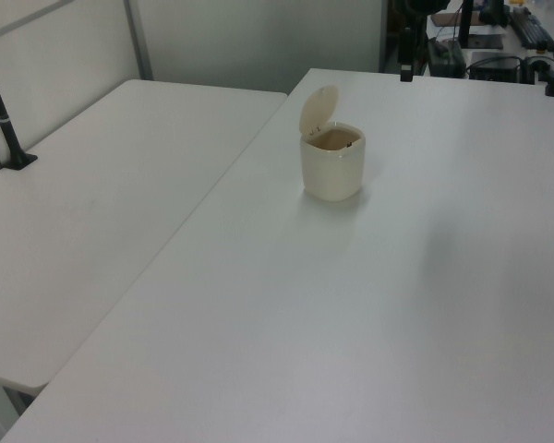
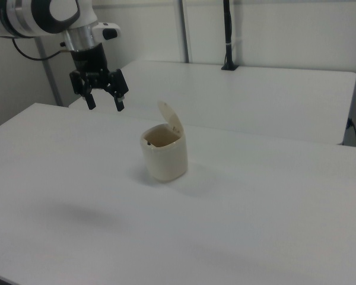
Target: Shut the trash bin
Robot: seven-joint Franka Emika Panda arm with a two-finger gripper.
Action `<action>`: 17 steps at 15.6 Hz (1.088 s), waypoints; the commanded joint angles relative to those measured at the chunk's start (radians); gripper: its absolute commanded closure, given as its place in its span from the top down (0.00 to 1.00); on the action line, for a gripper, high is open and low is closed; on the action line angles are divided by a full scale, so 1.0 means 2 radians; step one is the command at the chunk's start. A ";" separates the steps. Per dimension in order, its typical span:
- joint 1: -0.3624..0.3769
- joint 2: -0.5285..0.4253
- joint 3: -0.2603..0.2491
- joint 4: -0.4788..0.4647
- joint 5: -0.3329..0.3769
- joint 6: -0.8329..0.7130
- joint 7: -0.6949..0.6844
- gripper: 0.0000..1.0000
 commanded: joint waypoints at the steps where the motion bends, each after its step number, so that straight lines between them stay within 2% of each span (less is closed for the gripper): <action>1: -0.003 -0.015 0.003 -0.015 -0.001 -0.004 0.004 1.00; 8: -0.002 -0.015 0.004 -0.016 -0.001 -0.004 0.003 1.00; 9: -0.002 -0.015 0.004 -0.016 0.000 -0.004 0.003 0.95; 14: -0.002 -0.014 0.004 -0.017 0.004 -0.004 0.003 0.30; 16: -0.002 -0.014 0.004 -0.017 0.004 -0.003 0.002 0.07; 17: -0.002 -0.013 0.004 -0.017 0.004 -0.003 0.002 0.00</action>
